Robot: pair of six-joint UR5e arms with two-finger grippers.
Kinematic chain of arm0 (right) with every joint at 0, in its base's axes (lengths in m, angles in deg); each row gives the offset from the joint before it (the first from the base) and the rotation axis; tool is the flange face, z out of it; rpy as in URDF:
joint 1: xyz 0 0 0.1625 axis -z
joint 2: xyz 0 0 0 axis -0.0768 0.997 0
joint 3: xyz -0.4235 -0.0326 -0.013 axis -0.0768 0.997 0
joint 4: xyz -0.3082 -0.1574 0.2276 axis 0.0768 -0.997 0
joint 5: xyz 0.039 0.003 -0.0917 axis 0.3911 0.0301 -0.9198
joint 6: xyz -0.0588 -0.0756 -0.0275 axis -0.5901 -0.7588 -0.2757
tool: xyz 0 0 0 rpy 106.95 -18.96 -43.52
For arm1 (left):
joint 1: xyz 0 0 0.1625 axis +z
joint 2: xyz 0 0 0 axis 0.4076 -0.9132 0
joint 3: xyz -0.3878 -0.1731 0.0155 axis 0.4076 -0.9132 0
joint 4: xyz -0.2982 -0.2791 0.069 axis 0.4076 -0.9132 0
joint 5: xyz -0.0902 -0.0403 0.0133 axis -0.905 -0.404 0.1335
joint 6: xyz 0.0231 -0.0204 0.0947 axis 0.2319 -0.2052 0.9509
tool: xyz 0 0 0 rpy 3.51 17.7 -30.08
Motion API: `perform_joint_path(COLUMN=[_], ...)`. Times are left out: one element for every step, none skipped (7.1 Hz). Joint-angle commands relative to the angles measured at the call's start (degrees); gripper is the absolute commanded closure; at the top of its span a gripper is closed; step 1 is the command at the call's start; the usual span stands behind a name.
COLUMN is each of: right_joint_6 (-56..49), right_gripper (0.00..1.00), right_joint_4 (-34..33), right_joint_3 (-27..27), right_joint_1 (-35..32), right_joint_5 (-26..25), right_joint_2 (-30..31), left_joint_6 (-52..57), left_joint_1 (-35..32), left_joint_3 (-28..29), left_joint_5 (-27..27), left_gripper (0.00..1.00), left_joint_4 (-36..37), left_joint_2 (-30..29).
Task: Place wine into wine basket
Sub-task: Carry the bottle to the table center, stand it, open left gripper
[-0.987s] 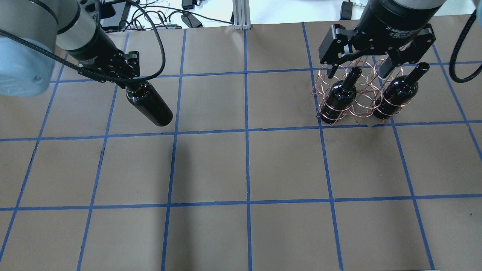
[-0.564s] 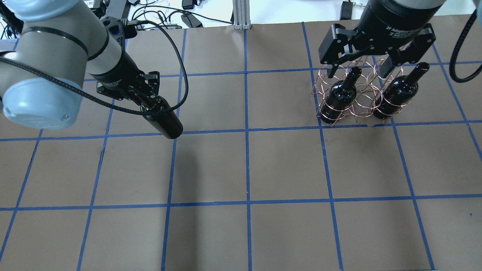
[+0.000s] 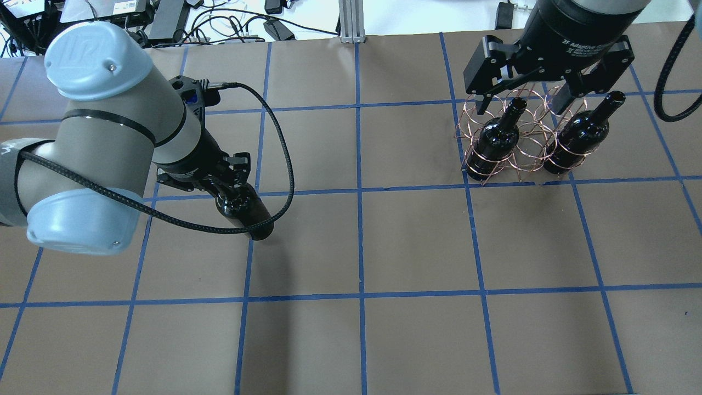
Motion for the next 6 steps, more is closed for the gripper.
perform_joint_path(right_joint_6=[-0.06, 0.2, 0.38, 0.38, 0.73, 0.82], right_gripper=[0.0, 0.0, 0.0, 0.0, 0.0, 0.0], right_joint_4=[0.0, 0.09, 0.35, 0.35, 0.09, 0.17], right_joint_3=[0.0, 0.0, 0.0, 0.0, 0.26, 0.26], right_joint_1=[-0.05, 0.03, 0.04, 0.3, 0.21, 0.12], right_joint_5=[-0.01, 0.08, -0.01, -0.01, -0.36, 0.16], right_joint_2=[0.0, 0.0, 0.0, -0.17, -0.44, -0.44], left_joint_6=[-0.68, -1.11, -1.12, -1.12, -1.12, -1.12], left_joint_1=[-0.53, -0.8, -1.84, -2.46, -2.47, -2.47], left_joint_3=[-2.34, -3.22, -3.67, -3.67, -3.67, -3.67], left_joint_5=[-0.07, -0.33, -0.07, 0.11, 0.2, 0.29], left_gripper=[1.0, 1.0, 1.0, 1.0, 1.0, 1.0], left_joint_4=[0.09, 0.09, 0.01, 0.01, -0.17, -0.52], left_joint_2=[0.55, 0.81, 0.9, 1.08, 1.08, 1.52])
